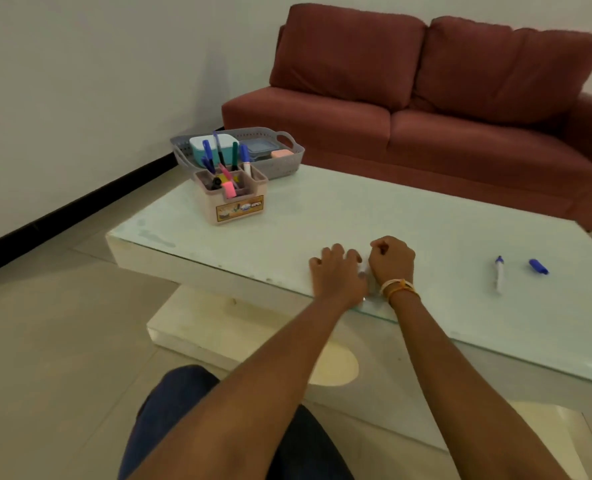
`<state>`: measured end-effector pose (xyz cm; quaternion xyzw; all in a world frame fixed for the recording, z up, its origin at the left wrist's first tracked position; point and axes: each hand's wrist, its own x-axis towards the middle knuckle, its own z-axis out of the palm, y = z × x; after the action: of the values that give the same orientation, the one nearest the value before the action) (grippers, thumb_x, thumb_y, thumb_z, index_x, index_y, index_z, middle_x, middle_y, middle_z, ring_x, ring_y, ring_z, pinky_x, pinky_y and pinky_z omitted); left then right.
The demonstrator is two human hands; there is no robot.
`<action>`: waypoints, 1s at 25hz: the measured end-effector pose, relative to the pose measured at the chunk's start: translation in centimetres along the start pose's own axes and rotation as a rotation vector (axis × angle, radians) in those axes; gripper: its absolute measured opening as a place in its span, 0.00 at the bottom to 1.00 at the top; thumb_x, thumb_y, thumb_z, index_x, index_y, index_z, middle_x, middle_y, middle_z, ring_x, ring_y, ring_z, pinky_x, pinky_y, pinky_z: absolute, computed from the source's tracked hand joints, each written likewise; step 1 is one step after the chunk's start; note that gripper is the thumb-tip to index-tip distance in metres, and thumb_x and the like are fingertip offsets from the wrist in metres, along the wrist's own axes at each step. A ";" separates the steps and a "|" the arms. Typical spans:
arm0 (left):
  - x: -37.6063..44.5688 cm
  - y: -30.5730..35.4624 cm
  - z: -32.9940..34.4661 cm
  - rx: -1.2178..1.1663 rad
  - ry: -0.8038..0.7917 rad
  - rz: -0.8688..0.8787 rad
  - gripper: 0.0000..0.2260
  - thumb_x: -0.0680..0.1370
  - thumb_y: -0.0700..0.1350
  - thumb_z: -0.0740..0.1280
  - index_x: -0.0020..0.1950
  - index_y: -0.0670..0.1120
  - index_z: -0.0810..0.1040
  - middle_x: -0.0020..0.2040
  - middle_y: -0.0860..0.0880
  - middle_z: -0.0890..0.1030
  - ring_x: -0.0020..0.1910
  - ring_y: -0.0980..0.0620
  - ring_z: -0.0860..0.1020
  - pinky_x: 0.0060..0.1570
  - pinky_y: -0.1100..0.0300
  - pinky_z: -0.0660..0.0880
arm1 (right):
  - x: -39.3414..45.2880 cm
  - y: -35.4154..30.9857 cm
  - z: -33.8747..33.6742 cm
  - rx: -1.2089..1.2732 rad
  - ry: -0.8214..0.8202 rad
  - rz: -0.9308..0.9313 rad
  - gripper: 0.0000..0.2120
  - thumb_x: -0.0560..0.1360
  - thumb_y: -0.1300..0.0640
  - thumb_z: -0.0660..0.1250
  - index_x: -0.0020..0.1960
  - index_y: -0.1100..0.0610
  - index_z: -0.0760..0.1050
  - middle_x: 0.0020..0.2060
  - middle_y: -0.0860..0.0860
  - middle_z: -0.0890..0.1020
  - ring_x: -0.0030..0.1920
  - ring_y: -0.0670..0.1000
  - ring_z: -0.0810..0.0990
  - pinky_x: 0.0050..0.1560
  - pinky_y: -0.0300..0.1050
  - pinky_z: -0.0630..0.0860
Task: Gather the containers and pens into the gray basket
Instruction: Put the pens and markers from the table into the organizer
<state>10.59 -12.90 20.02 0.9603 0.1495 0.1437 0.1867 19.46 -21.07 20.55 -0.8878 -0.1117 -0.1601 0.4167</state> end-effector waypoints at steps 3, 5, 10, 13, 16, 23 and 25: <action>-0.8 4.2 2.4 0.125 -0.081 -0.076 0.21 0.79 0.48 0.57 0.71 0.49 0.63 0.72 0.44 0.63 0.74 0.42 0.57 0.72 0.38 0.50 | 0.1 3.3 -2.7 -0.130 0.044 -0.048 0.11 0.70 0.65 0.62 0.44 0.60 0.83 0.43 0.56 0.85 0.47 0.58 0.82 0.50 0.45 0.76; -0.3 6.7 2.9 0.185 -0.139 -0.175 0.24 0.80 0.46 0.57 0.74 0.46 0.58 0.75 0.40 0.57 0.76 0.38 0.52 0.72 0.35 0.47 | 0.7 5.0 -4.5 -0.290 0.120 -0.070 0.13 0.67 0.64 0.60 0.43 0.59 0.83 0.39 0.57 0.85 0.44 0.61 0.80 0.44 0.51 0.76; 0.8 13.7 6.4 -0.100 -0.124 0.116 0.19 0.82 0.54 0.50 0.69 0.49 0.68 0.70 0.42 0.68 0.74 0.43 0.60 0.72 0.37 0.47 | 3.0 10.9 -10.7 -0.514 0.483 -0.126 0.14 0.67 0.63 0.60 0.45 0.58 0.83 0.39 0.58 0.84 0.43 0.62 0.79 0.41 0.49 0.73; 2.1 16.8 8.2 -0.166 -0.139 0.436 0.21 0.80 0.54 0.58 0.71 0.48 0.68 0.72 0.41 0.67 0.73 0.43 0.63 0.71 0.41 0.58 | 4.6 14.3 -13.9 -0.284 0.689 0.142 0.19 0.67 0.63 0.56 0.50 0.55 0.82 0.46 0.58 0.82 0.50 0.62 0.76 0.45 0.51 0.70; 4.1 18.1 9.1 -0.118 -0.193 0.631 0.21 0.79 0.52 0.61 0.73 0.53 0.67 0.76 0.43 0.63 0.75 0.46 0.62 0.70 0.46 0.59 | 6.4 16.4 -15.1 -0.099 0.696 0.344 0.18 0.73 0.64 0.57 0.57 0.55 0.79 0.56 0.59 0.79 0.57 0.61 0.74 0.52 0.50 0.70; 4.6 18.1 9.1 -0.282 -0.070 0.317 0.11 0.77 0.39 0.60 0.58 0.43 0.77 0.55 0.43 0.79 0.53 0.41 0.77 0.50 0.51 0.73 | 8.4 17.8 -13.9 -0.560 0.107 0.395 0.19 0.80 0.51 0.57 0.68 0.55 0.70 0.70 0.57 0.68 0.68 0.61 0.67 0.66 0.56 0.63; 4.0 17.4 8.5 -0.318 0.007 0.167 0.14 0.74 0.33 0.58 0.57 0.41 0.77 0.53 0.42 0.79 0.53 0.42 0.77 0.49 0.52 0.73 | 8.1 17.5 -13.4 -0.567 0.154 0.288 0.14 0.79 0.61 0.57 0.60 0.62 0.77 0.61 0.61 0.73 0.62 0.63 0.71 0.59 0.56 0.70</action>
<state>21.11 -29.66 20.31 0.9272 0.0451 0.1838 0.3233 30.17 -41.95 19.38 -0.9605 0.0957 -0.1911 0.1782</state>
